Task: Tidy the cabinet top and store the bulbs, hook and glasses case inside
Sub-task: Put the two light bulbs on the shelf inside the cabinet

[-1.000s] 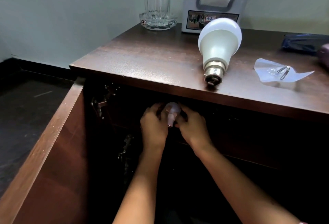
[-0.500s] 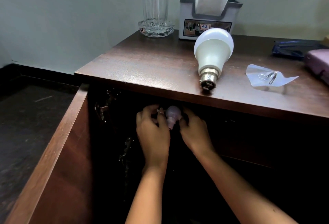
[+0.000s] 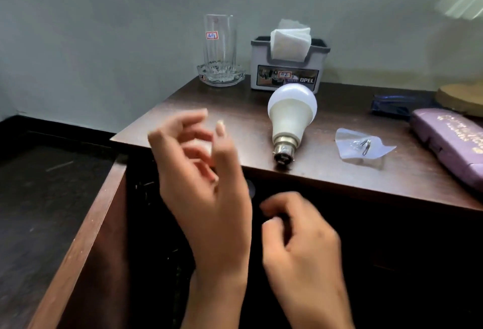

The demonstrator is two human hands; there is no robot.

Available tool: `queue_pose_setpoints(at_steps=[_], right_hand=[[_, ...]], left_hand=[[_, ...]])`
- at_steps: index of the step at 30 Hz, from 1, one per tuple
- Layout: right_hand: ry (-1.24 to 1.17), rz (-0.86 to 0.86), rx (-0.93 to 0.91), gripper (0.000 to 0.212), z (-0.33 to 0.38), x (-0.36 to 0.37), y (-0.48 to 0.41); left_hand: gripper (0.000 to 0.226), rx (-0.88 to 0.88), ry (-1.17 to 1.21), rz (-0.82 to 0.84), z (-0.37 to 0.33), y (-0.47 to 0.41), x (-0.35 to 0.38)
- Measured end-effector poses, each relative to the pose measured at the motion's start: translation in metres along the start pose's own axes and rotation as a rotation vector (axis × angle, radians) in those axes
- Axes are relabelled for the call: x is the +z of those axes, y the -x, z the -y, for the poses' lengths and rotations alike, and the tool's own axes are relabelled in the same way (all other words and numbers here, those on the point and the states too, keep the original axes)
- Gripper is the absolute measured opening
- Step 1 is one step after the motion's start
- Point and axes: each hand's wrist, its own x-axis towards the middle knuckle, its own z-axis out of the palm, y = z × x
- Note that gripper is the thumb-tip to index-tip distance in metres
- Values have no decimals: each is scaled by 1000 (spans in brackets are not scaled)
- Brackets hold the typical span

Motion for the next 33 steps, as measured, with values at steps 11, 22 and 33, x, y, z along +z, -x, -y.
queue_pose_setpoints(at_steps=[11, 22, 33], right_hand=[[274, 38, 142, 33, 38, -47, -111], [183, 241, 304, 46, 30, -47, -137], [27, 102, 8, 55, 40, -76, -56]], left_hand=[[46, -430, -467, 611, 16, -55, 66], [28, -494, -384, 724, 11, -54, 67], [27, -426, -45, 644, -24, -22, 11]])
